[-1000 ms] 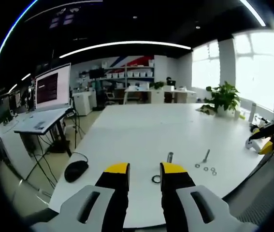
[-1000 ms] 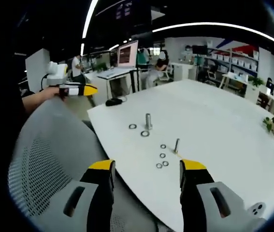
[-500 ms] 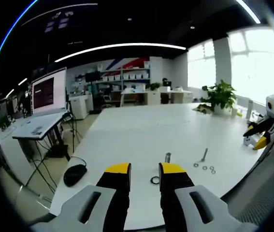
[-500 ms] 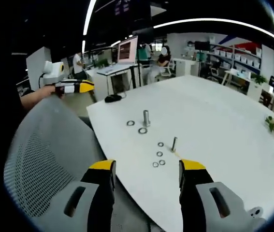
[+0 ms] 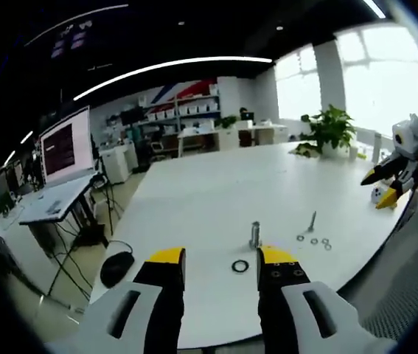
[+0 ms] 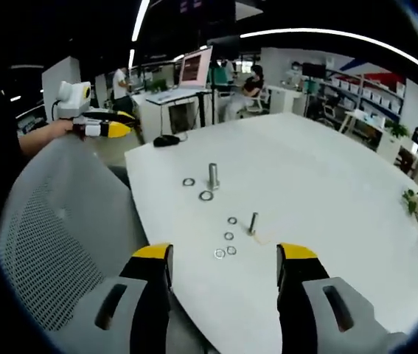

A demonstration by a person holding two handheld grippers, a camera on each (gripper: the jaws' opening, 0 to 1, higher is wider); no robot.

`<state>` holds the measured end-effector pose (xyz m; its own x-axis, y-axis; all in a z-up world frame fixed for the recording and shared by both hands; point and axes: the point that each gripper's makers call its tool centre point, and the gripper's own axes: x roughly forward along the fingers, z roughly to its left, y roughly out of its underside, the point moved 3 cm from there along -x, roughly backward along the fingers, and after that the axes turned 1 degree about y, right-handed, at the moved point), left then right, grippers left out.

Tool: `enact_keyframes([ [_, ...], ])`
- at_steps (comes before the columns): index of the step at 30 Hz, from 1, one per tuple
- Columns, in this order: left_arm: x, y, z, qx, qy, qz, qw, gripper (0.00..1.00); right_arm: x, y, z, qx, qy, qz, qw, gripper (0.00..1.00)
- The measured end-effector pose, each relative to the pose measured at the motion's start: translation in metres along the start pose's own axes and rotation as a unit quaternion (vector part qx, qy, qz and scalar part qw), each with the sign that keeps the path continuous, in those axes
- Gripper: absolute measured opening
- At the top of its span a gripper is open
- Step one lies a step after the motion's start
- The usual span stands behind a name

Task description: Place the washer onto the threaded stud by aligning its center hole with the stud, sliding it down to the base, and recovering from edge contact or off-axis alignment until the washer reaches the visible bottom stop.

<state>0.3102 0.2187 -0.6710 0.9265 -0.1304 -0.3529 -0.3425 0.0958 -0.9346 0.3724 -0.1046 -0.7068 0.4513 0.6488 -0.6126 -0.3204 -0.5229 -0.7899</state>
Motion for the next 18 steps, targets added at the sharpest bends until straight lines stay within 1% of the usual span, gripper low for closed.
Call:
enact_keyframes([
  [1, -0.001, -0.001, 0.002, -0.011, -0.002, -0.005, 0.9999, 0.31, 0.001, 0.000, -0.002, -0.002, -0.002, 0.002, 1.0000, 0.59],
  [2, -0.001, 0.000, 0.002, -0.008, -0.001, -0.003, 1.0000, 0.31, 0.003, -0.001, -0.005, -0.007, 0.000, 0.002, 1.0000, 0.58],
  [4, 0.000, 0.002, 0.001, 0.001, -0.001, 0.007, 1.0000, 0.32, 0.006, -0.005, -0.013, -0.022, 0.008, -0.008, 0.9997, 0.58],
  [7, 0.000, 0.001, 0.002, -0.009, -0.004, 0.003, 0.9999, 0.31, 0.012, -0.007, -0.027, -0.021, 0.009, -0.004, 0.9997, 0.58],
  [10, 0.000, 0.001, 0.003, -0.014, -0.005, 0.001, 0.9999, 0.30, 0.017, -0.009, -0.034, -0.029, 0.003, -0.001, 0.9996, 0.59],
  [12, 0.000, 0.002, 0.003, -0.016, -0.007, 0.004, 0.9998, 0.27, 0.021, -0.007, -0.041, -0.045, -0.011, 0.012, 0.9989, 0.59],
  [14, 0.000, 0.002, 0.003, -0.019, -0.007, 0.005, 0.9998, 0.26, 0.027, -0.007, -0.041, -0.059, -0.035, 0.020, 0.9974, 0.59],
  [16, 0.000, 0.002, 0.004, -0.019, -0.009, 0.005, 0.9998, 0.26, 0.031, -0.006, -0.044, -0.060, -0.042, 0.028, 0.9969, 0.59],
  [18, 0.000, 0.002, 0.004, -0.020, -0.010, 0.005, 0.9997, 0.26, 0.036, -0.006, -0.042, -0.032, -0.065, 0.029, 0.9970, 0.59],
])
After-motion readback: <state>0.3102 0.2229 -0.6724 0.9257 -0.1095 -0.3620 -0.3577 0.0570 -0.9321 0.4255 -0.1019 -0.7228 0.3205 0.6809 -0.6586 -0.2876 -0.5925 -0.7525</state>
